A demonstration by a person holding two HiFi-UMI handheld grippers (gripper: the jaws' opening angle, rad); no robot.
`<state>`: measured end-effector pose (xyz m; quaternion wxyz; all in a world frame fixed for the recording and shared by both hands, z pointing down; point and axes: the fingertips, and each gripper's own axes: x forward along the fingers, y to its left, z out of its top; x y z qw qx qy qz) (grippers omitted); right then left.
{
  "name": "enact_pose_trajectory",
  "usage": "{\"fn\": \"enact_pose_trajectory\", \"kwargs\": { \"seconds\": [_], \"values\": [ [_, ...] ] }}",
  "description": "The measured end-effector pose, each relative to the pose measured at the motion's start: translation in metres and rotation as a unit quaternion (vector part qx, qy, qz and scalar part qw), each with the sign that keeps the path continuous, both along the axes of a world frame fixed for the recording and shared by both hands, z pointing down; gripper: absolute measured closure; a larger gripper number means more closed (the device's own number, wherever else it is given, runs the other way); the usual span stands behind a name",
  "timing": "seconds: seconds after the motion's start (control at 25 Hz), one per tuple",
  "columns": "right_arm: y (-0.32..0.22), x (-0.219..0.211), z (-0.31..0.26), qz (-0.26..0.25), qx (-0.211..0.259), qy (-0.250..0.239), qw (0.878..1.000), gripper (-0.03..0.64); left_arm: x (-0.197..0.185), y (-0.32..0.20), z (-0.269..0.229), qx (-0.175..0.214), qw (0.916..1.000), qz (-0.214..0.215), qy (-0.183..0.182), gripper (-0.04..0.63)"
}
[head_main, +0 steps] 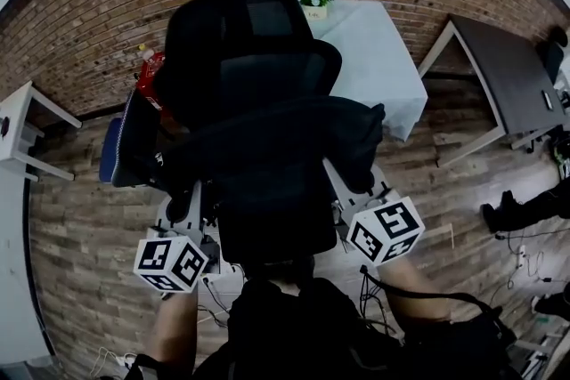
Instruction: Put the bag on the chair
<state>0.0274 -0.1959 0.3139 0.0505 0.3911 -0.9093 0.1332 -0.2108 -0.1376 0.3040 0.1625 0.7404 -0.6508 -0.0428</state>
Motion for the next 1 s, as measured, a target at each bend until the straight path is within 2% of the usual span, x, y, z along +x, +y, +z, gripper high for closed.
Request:
{"fn": "enact_pose_trajectory", "kwargs": {
  "seconds": [0.28,0.76,1.0],
  "values": [
    [-0.014,-0.02,0.038,0.02,-0.016,0.008,1.0,0.528,-0.022,-0.023,0.036,-0.013,0.9995,0.029,-0.002,0.549],
    [-0.043,-0.027,0.131,0.043,-0.076,0.05,0.995,0.528,-0.03,-0.062,0.137,-0.091,0.9937,0.065,0.007,0.548],
    [-0.053,-0.037,0.179,0.047,-0.105,0.061,0.991,0.528,-0.038,-0.072,0.187,-0.132,0.9891,0.066,0.0,0.548]
  ]
}}
